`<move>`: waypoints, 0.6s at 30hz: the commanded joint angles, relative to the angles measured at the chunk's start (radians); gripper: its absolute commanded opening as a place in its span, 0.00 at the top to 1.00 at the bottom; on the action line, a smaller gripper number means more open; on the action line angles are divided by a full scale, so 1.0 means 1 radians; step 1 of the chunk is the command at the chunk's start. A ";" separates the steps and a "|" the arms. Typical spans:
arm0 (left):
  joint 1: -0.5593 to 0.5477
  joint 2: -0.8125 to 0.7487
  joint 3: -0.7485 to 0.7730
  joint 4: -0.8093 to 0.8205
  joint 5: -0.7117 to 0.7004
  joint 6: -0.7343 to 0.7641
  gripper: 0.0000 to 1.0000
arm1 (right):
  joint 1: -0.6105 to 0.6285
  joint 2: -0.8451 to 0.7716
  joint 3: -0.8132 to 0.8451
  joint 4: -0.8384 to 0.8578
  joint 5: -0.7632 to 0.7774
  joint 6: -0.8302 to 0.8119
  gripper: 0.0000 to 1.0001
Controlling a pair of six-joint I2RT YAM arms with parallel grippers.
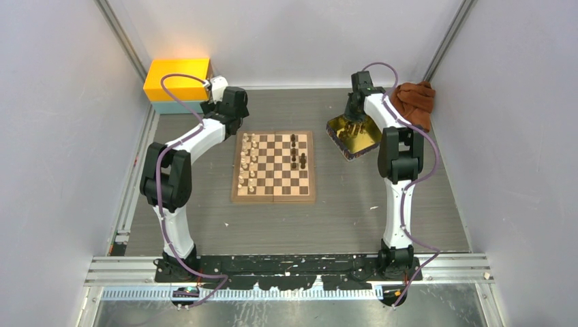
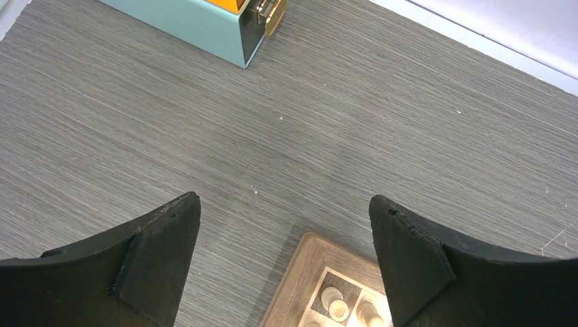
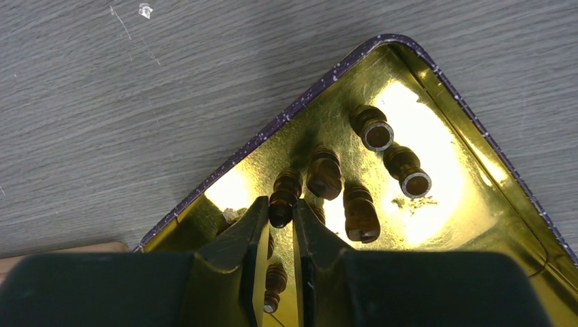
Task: Set up the chess pieces on the board
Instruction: Pick up the chess piece from the storage box.
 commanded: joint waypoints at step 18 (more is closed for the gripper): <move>0.005 -0.034 0.025 0.045 -0.006 -0.020 0.06 | 0.003 -0.136 0.058 0.046 0.010 -0.033 0.99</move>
